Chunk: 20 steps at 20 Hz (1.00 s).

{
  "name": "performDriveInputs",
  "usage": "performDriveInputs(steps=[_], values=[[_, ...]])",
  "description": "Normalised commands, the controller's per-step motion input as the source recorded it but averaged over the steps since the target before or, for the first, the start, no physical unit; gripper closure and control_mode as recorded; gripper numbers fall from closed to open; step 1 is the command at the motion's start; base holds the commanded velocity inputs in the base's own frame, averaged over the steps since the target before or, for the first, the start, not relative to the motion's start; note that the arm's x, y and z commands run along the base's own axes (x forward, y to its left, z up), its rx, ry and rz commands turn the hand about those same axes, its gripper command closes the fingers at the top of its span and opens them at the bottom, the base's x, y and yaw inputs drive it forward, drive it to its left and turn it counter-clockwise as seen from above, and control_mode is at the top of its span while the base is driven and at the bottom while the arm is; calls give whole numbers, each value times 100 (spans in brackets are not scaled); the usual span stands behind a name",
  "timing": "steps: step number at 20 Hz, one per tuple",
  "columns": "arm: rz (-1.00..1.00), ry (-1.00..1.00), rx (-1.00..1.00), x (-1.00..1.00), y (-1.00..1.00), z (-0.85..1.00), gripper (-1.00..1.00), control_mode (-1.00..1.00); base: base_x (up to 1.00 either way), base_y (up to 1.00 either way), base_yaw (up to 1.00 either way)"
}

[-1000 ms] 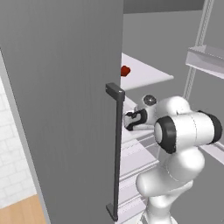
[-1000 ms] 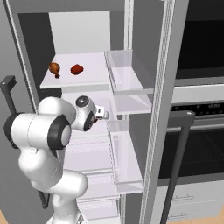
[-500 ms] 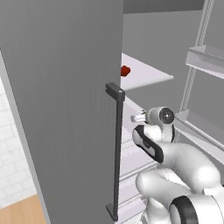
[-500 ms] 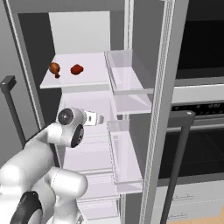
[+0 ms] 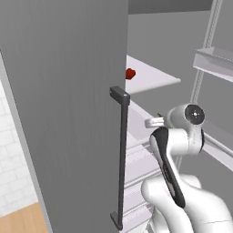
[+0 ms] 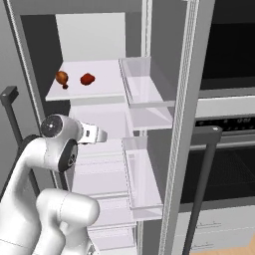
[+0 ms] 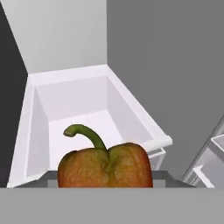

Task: Place one bell pepper and one chicken drumstick in each tupperware on the nearby counter, to pack two identical lunches.

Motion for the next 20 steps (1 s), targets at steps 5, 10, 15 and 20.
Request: performDriveInputs(steps=[5,10,15,20], values=[[0,30,0,-100,25,89,100,-100,0,0,0],[2,5,-3,-100,24,8,100,-100,0,0,0],[0,0,0,0,0,0,100,100,-100,1,-25],[0,0,0,0,0,0,100,100,-100,3,-70]])
